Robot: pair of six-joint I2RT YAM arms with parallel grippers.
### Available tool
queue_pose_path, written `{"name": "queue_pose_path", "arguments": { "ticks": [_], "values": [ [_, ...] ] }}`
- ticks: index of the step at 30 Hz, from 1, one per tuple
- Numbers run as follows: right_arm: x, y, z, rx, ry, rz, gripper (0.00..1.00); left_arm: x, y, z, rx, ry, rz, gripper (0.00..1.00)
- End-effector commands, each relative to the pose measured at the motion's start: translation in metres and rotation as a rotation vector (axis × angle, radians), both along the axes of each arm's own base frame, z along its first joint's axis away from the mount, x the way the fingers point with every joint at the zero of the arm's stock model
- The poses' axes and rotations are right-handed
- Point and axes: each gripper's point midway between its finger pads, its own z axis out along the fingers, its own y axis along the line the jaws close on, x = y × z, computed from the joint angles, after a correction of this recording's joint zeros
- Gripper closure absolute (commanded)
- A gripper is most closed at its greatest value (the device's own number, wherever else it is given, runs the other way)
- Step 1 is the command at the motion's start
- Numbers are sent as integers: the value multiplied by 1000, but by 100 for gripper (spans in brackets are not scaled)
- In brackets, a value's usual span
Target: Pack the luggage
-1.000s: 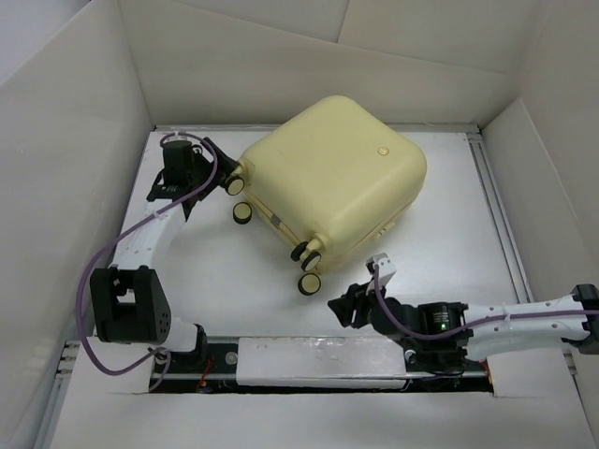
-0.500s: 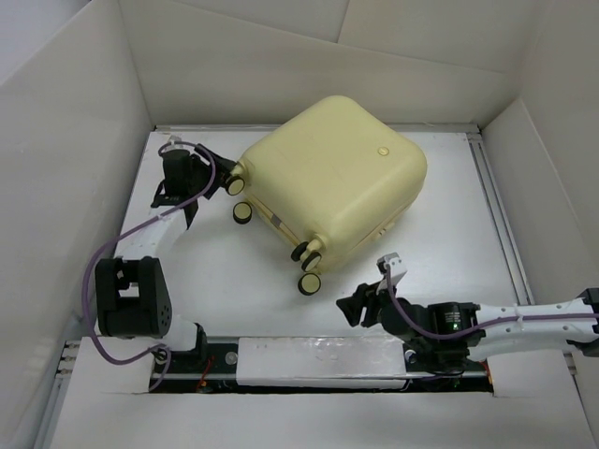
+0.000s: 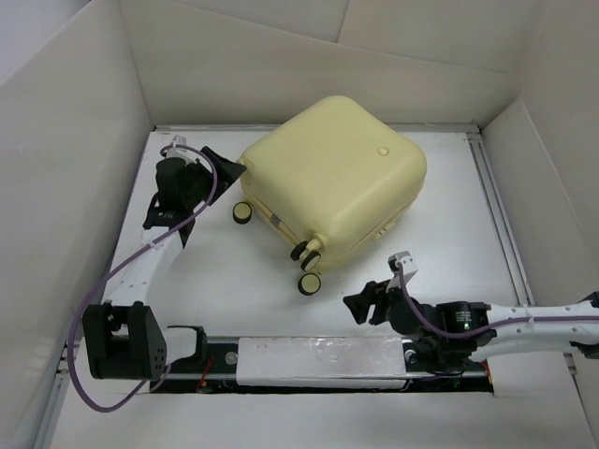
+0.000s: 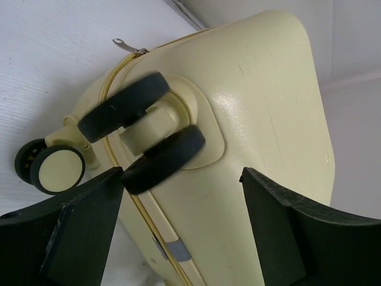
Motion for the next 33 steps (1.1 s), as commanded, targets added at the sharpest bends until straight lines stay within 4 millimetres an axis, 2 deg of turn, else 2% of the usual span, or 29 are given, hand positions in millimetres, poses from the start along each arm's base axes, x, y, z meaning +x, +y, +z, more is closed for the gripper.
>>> {"name": "queue_pose_path", "arguments": {
  "ticks": [1,2,4,8,10,14,17,21,24,25,27,28,30,31,33],
  "values": [
    [4,2,18,41,-11,-23,34,-4,2,16,66,-39,-30,26],
    [5,3,20,32,-22,-29,34,-4,3,15,76,-43,-33,26],
    [5,3,24,42,-22,-29,32,-3,5,-3,92,3,-29,26],
    [6,4,29,30,-34,-22,30,6,5,-18,104,50,-36,39],
    [6,5,34,40,-34,-22,30,12,4,-16,104,48,-36,39],
    [4,3,30,19,-29,-14,29,20,10,-10,110,34,2,35],
    [4,3,26,18,-23,-17,28,28,18,-3,131,35,53,36],
    [1,7,25,46,-14,0,28,35,26,-12,170,76,84,40],
    [1,8,23,48,-14,0,28,38,26,-12,169,67,84,35],
    [2,10,22,46,-14,0,28,40,26,-20,171,87,83,35],
    [2,10,20,37,-13,0,28,44,26,-21,171,91,82,44],
    [2,9,18,28,-13,0,28,43,26,-27,173,111,81,44],
    [1,8,16,17,-13,0,28,44,29,-28,182,113,99,42],
    [1,7,19,28,-13,0,28,42,29,-19,178,77,102,31],
    [2,8,24,47,-19,3,28,38,28,-18,154,56,113,21]
  ]
}}
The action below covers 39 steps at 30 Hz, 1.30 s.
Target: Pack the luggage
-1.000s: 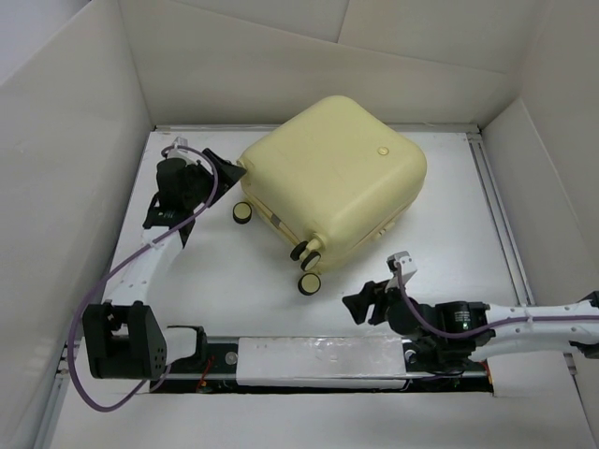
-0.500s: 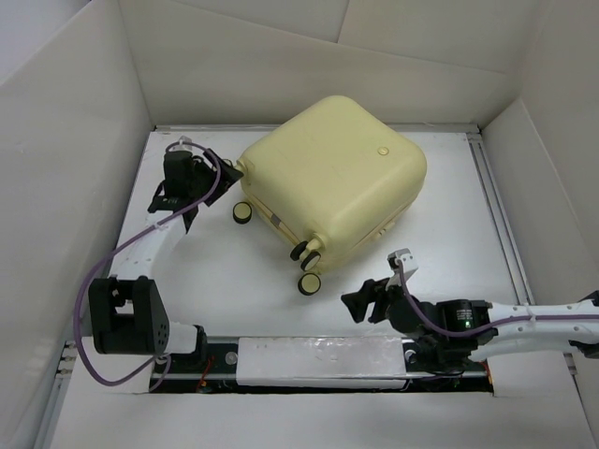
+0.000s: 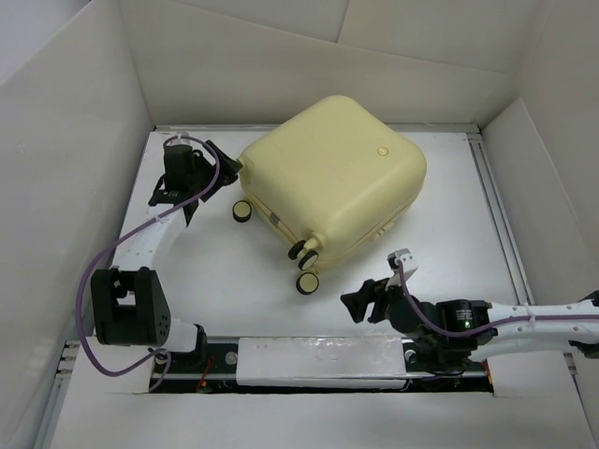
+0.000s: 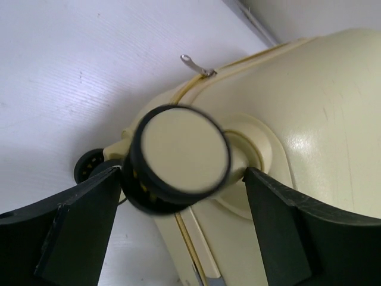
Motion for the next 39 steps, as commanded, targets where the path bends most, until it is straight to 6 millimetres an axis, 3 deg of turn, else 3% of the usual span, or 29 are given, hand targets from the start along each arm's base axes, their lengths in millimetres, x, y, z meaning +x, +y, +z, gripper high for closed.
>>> {"name": "queue_pose_path", "arguments": {
  "ticks": [1,8,10,15,18,20,22,23,25,29,30,32,36,37,39],
  "values": [
    [0,2,8,42,-9,4,28,8,10,22,7,-106,48,20],
    [-1,5,8,37,-9,17,28,11,11,35,-63,-152,49,20],
    [-2,6,7,37,-4,25,28,13,20,26,-107,-134,57,27],
    [-1,5,8,37,-10,14,28,14,10,11,-169,-109,-24,48],
    [1,3,7,36,-10,-2,27,9,2,3,-197,-117,-66,49],
    [4,-1,9,37,-20,-21,27,5,-3,0,-239,-114,-81,57],
    [9,-4,11,35,-20,-41,25,-3,-10,-7,-277,-112,-111,55],
    [11,-5,11,35,-21,-50,25,-5,-12,-5,-289,-120,-117,47],
    [15,-7,9,16,-21,-50,24,-10,-14,-8,-308,-118,-120,41],
    [30,-11,11,-4,-36,-61,23,-16,-22,-10,-349,-106,-138,36],
    [34,-9,19,18,-46,-59,23,-17,-26,-10,-349,-105,-149,36],
    [48,-12,19,-10,-53,-69,23,-17,-26,-10,-349,-105,-149,59],
    [77,-22,30,-17,-74,-125,37,-13,-23,-8,-330,-113,-133,93],
    [83,-24,29,-27,-75,-139,52,-12,-23,-12,-323,-106,-135,98],
    [98,-38,33,-38,-85,-188,61,-10,-23,-9,-323,-109,-135,100]
  ]
}}
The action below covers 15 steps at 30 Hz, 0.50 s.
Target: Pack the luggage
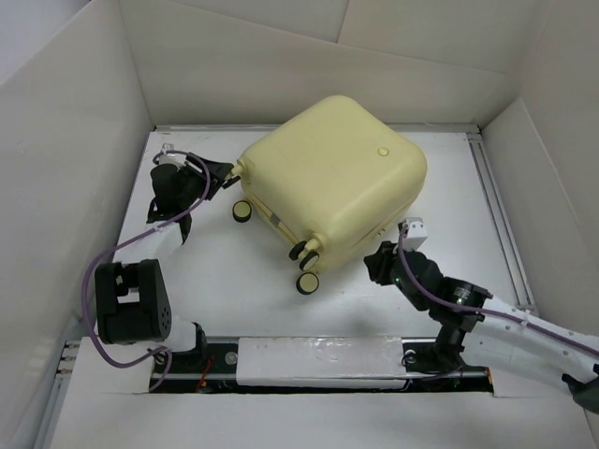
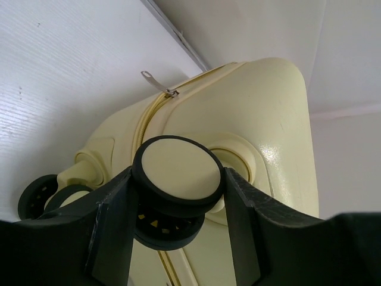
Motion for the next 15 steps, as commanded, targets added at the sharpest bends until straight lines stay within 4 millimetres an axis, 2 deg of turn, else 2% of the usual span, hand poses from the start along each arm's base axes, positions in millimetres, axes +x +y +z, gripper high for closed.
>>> {"name": "queue_pose_path", "arguments": {
  "ticks": [1,2,3,4,5,6,7,8,9,10,11,12,13,14,15],
  "values": [
    [20,5,42,76,-81,28,66,-20,-31,-10,-4,43,-146,100],
    [26,4,47,89,-97,28,71,-22,-31,-7,-2,25,-146,100],
    [40,-9,51,72,-115,-8,71,-25,-31,-14,-3,33,-146,100],
    [44,-7,56,80,-115,21,71,-27,-31,-10,-1,16,-146,100],
    [52,-10,51,56,-100,13,71,-32,-35,-7,0,7,-155,100],
    [60,-14,53,37,-110,10,71,-38,-38,-13,2,13,-157,100],
    [70,-23,51,28,-98,-5,68,-42,-38,-14,3,5,-157,100],
    [82,-23,55,13,-112,3,66,-55,-42,-21,-11,18,-162,100],
    [89,-24,55,24,-107,5,65,-55,-42,-9,-8,-23,-163,100],
    [101,-35,55,6,-109,-11,65,-64,-42,-19,-19,-14,-160,100],
    [105,-26,64,32,-113,55,65,-70,-42,-24,-20,-8,-160,100],
    [116,-22,60,32,-101,78,65,-77,-43,-18,-20,-33,-169,100],
    [122,-20,61,35,-104,101,65,-86,-47,-30,-12,-15,-179,100],
    [131,-22,63,45,-102,103,65,-92,-52,-32,4,-22,-197,100],
    [138,-14,77,67,-120,139,65,-101,-60,-29,5,-41,-224,100]
  ]
}}
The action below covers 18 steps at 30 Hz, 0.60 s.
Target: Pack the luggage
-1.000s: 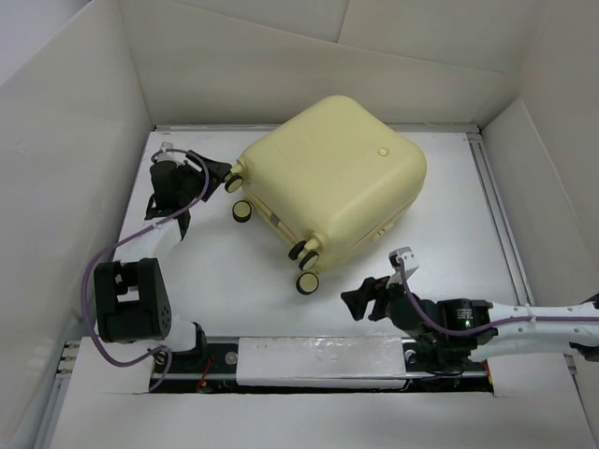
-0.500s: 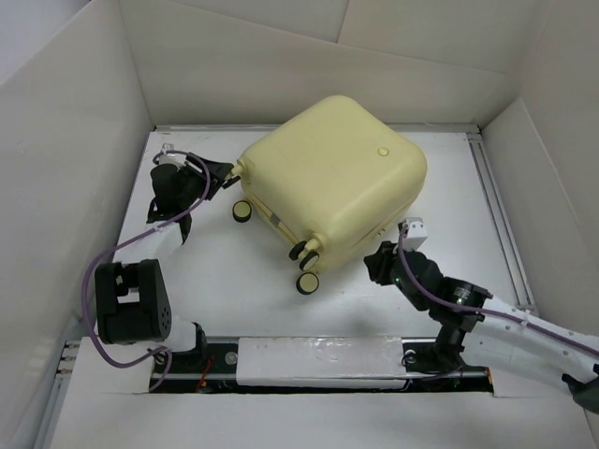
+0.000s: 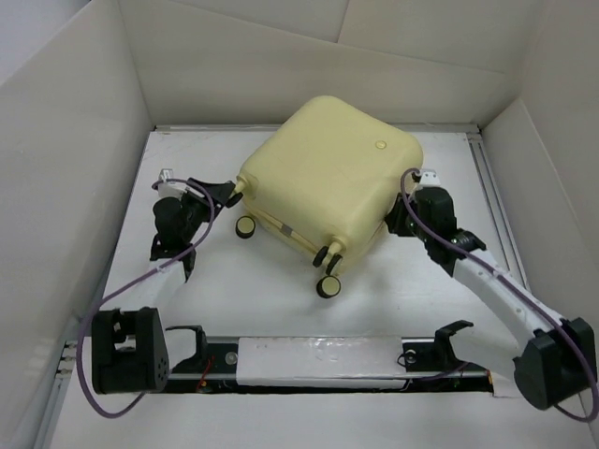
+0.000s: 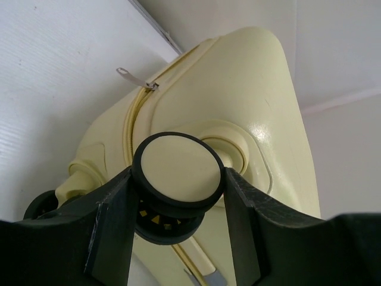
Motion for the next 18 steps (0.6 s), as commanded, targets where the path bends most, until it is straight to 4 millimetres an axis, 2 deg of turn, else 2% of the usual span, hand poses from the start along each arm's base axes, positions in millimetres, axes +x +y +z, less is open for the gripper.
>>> {"name": "queue_pose_path", "arguments": {
  "ticks": [1,2,3,4,6,7,8,9,10,11,13,14,15,16,17,18],
  "values": [
    [35,56,63,135,-162,253,64,-52,-55,-27,8,62,-252,100],
    [44,57,66,139,-158,256,64,-61,-59,-37,10,79,-261,100],
    [54,69,91,159,-198,305,64,-67,-64,-38,21,71,-275,100],
    [65,75,78,152,-140,315,64,-78,-74,-31,23,40,-310,100],
    [76,83,88,137,-138,350,63,-90,-73,-42,28,58,-299,100],
    [81,91,111,137,-176,369,61,-96,-72,-35,28,26,-299,100],
    [82,92,113,135,-163,369,60,-97,-70,-32,30,20,-287,100],
    [80,97,119,128,-176,389,60,-103,-67,-39,40,43,-280,100],
    [76,98,129,116,-199,385,58,-104,-65,-34,43,30,-267,100],
    [65,88,145,114,-236,362,56,-109,-64,-21,41,-15,-266,100],
    [41,81,154,113,-284,329,50,-112,-59,-17,74,-22,-243,100],
    [29,68,123,93,-235,270,48,-115,-57,-2,74,-70,-230,100],
    [3,54,146,131,-321,243,47,-117,-56,0,73,-75,-230,100],
    [-15,49,102,144,-251,214,47,-117,-56,6,82,-92,-231,100],
    [-31,47,94,172,-257,219,51,-119,-58,12,81,-103,-239,100],
    [-52,39,108,232,-338,213,63,-121,-60,12,79,-104,-253,100]
  ]
}}
